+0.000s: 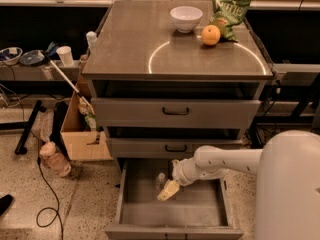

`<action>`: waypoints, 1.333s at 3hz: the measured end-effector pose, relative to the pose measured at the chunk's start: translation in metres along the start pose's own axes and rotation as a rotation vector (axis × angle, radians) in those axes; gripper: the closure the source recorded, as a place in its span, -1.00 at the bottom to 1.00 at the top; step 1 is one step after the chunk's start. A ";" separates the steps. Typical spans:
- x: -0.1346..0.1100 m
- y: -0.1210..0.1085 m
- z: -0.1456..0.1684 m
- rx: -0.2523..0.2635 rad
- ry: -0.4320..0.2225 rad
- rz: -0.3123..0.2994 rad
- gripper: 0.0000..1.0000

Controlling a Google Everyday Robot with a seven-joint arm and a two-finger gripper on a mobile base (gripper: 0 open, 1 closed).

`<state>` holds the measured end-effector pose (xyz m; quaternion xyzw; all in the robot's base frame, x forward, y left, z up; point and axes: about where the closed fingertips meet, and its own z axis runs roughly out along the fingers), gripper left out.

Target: Pick water bottle from bottom drawer and place on counter

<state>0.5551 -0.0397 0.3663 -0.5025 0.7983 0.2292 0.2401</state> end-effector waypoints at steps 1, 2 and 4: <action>0.000 0.000 0.003 0.004 0.002 -0.002 -1.00; 0.001 -0.003 0.010 0.017 -0.010 -0.015 -1.00; 0.008 -0.021 0.031 0.072 -0.047 -0.018 -1.00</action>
Offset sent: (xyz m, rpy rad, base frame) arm 0.0110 0.0045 -0.0152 0.0046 -0.0571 -0.0054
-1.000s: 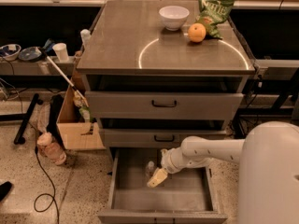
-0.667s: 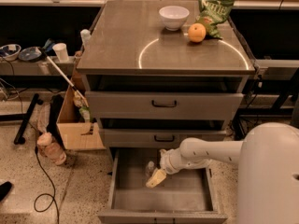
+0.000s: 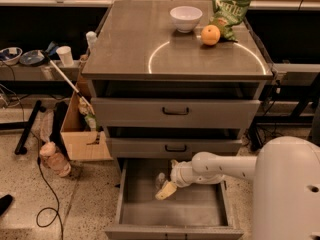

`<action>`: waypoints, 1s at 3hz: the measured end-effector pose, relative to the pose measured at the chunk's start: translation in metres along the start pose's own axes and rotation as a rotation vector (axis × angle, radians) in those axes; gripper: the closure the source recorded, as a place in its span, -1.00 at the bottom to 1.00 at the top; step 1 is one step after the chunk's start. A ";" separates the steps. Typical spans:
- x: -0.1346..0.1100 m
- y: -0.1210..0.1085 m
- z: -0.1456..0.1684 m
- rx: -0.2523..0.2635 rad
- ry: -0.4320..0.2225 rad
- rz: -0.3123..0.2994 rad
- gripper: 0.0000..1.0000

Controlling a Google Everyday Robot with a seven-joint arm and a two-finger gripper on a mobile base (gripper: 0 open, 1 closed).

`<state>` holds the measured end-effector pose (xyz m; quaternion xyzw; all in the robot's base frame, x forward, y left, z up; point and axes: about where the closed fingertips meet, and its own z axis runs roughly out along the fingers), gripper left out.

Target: Pick water bottle from bottom drawer and place on counter

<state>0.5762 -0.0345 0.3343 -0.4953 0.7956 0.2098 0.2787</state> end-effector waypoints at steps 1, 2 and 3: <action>0.002 -0.008 0.013 0.015 -0.008 0.006 -1.00; 0.005 -0.012 0.025 0.022 -0.015 0.014 -1.00; 0.009 -0.014 0.040 0.018 -0.007 0.020 -1.00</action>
Offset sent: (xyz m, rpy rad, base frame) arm 0.0234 0.0077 -0.0340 0.0134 -0.0200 -0.0444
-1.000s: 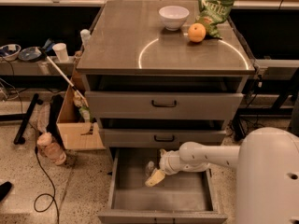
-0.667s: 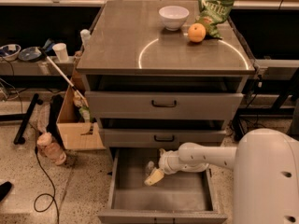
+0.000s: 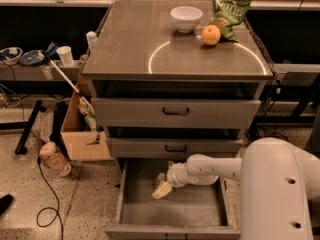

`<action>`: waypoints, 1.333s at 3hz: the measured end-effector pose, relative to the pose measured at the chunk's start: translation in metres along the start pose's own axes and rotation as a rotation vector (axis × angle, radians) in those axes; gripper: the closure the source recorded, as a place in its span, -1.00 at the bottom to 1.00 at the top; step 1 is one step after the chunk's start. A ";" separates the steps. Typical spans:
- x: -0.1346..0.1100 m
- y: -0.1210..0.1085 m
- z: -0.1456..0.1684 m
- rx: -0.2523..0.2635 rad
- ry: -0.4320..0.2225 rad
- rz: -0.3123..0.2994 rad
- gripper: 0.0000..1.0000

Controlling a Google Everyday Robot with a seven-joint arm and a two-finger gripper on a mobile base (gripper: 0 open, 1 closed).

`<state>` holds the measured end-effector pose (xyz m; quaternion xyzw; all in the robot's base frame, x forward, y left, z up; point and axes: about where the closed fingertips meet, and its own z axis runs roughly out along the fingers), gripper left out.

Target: Pick water bottle from bottom drawer and place on counter

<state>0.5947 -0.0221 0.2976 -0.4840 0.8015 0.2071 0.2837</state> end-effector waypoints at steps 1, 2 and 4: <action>0.006 -0.002 0.013 -0.003 0.014 0.008 -1.00; 0.011 -0.002 0.026 -0.005 0.031 0.013 -1.00; 0.021 -0.002 0.046 -0.022 0.060 0.029 -1.00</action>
Offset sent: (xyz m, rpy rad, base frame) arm 0.0101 0.0095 -0.0409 -0.0435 0.0370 -0.0108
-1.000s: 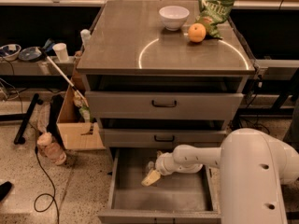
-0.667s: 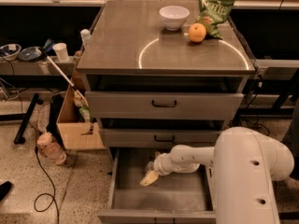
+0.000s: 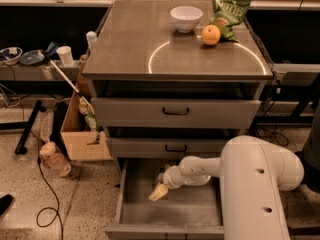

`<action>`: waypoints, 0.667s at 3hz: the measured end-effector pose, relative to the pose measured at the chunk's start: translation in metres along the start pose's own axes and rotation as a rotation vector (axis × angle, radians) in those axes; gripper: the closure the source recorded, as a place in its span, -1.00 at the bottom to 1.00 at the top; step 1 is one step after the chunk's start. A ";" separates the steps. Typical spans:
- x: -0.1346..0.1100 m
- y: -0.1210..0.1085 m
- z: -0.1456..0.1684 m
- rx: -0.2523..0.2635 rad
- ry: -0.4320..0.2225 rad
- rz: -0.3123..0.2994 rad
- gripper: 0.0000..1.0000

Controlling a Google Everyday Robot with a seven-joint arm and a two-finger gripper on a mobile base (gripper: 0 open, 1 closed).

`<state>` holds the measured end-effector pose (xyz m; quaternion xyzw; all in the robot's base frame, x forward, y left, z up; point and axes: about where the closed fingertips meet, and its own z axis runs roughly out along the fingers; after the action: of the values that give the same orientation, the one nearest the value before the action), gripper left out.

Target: Pick water bottle from bottom drawer and place on counter

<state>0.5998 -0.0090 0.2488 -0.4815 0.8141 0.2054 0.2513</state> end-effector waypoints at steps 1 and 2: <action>0.003 0.000 0.007 -0.008 0.010 0.006 -1.00; 0.004 0.000 0.008 -0.008 0.011 0.007 -0.70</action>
Offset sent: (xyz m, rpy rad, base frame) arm 0.0003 0.0018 -0.0074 -0.0046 0.0134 0.0005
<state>0.6001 -0.0071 0.2406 -0.4808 0.8164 0.2069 0.2440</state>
